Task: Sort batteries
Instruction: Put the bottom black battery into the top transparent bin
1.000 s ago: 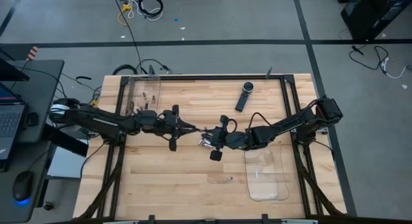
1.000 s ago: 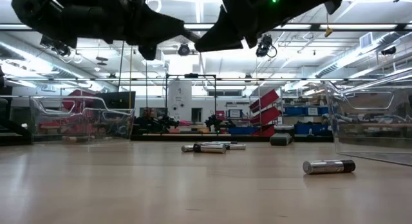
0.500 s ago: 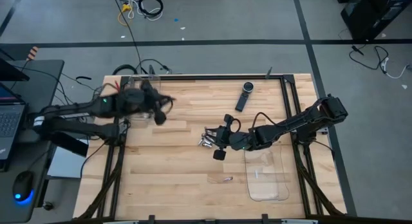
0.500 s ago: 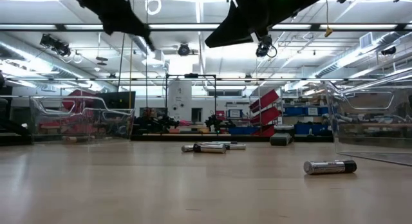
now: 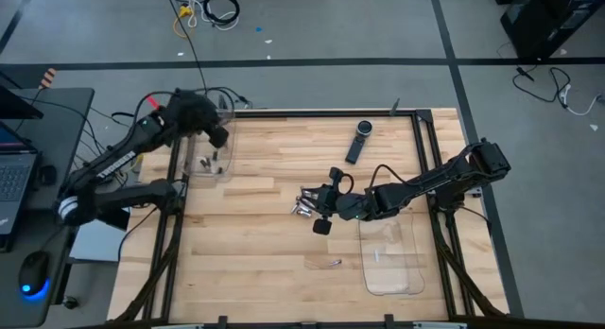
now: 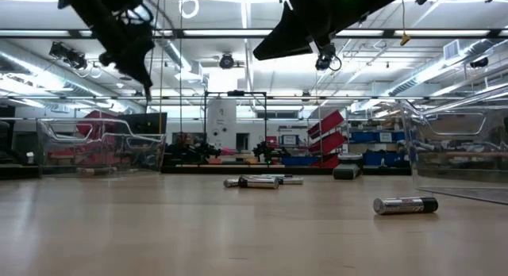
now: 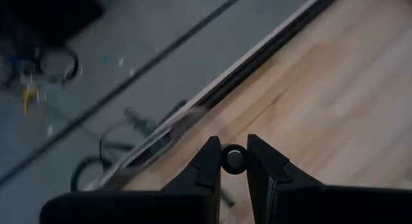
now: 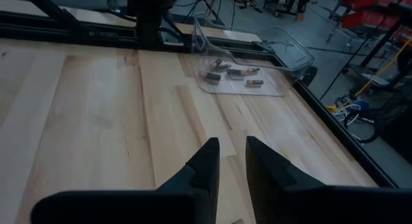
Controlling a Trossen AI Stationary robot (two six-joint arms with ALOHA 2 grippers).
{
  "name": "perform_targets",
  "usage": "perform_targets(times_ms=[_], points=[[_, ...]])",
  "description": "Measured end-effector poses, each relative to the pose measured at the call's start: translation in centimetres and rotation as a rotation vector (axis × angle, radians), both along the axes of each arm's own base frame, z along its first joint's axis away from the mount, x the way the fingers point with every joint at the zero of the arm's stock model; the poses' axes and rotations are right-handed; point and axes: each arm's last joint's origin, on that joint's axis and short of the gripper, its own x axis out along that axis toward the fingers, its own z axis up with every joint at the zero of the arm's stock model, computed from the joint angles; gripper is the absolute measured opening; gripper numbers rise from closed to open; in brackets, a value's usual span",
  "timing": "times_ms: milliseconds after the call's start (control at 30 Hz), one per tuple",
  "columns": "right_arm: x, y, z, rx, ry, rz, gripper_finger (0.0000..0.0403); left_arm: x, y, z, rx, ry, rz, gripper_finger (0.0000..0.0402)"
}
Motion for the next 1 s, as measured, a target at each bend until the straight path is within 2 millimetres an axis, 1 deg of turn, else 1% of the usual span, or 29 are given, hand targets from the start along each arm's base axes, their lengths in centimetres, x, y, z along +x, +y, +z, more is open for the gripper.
perform_targets(times_ms=[133,267,367,533,733,1000], points=[[0.0,0.0,0.0,0.014,-0.006,-0.006,0.0062,-1.0,1.8,-2.2,-0.122,0.006,0.010,0.0041],[0.0,0.0,0.0,0.030,-0.012,-0.012,0.0062,-1.7,2.9,-4.6,-0.222,0.038,0.057,0.0041],[0.0,0.0,0.0,0.041,-0.013,-0.016,0.0063,-2.2,3.6,-5.7,-0.268,0.045,0.114,0.0041],[0.0,0.0,-0.1,0.043,-0.013,-0.017,0.0062,-2.0,4.2,-6.0,-0.290,0.014,0.161,0.0041],[0.0,0.0,-0.1,0.043,-0.012,-0.017,0.0063,-2.0,4.3,-6.1,-0.286,0.019,0.197,0.0041],[0.0,0.0,-0.1,0.043,-0.012,-0.017,0.0063,-2.0,4.4,-6.0,-0.278,0.010,0.203,0.0046]])
